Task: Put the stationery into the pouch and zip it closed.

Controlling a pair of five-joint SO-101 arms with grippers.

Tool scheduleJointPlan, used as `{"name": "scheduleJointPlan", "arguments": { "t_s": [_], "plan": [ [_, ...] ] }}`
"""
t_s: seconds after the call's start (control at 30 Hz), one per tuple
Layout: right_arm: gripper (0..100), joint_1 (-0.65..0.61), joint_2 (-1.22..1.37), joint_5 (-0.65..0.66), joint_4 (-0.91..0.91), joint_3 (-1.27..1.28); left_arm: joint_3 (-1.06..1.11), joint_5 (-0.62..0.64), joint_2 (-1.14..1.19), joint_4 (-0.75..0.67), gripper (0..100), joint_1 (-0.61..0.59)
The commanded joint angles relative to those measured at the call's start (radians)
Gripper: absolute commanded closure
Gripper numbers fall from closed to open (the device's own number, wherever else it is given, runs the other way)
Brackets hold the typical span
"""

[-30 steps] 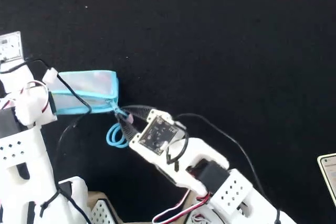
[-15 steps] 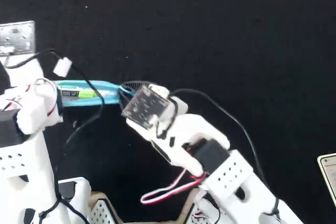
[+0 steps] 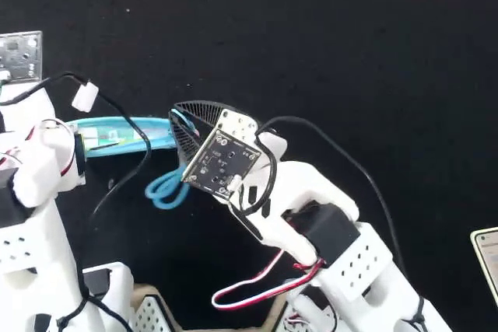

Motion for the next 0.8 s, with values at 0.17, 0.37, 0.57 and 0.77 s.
{"name": "scheduleJointPlan", "arguments": {
  "t_s": [0.17, 0.37, 0.57, 0.77],
  "plan": [
    [98.8, -0.006, -0.044, -0.127, 0.269, 0.044, -0.004, 0.031, 0.0, 0.006, 97, -0.01],
    [98.8, -0.048, -0.122, -0.181, 0.166, 0.202, -0.005, 0.032, -0.002, 0.005, 97, -0.008],
    [98.5, -0.046, -0.237, -0.184, 0.129, 0.325, -0.002, 0.031, -0.002, 0.009, 97, -0.008],
    [85.5, -0.046, -0.305, -0.292, 0.11, 0.421, -0.002, 0.031, -0.002, 0.006, 97, -0.008]
  ]
}}
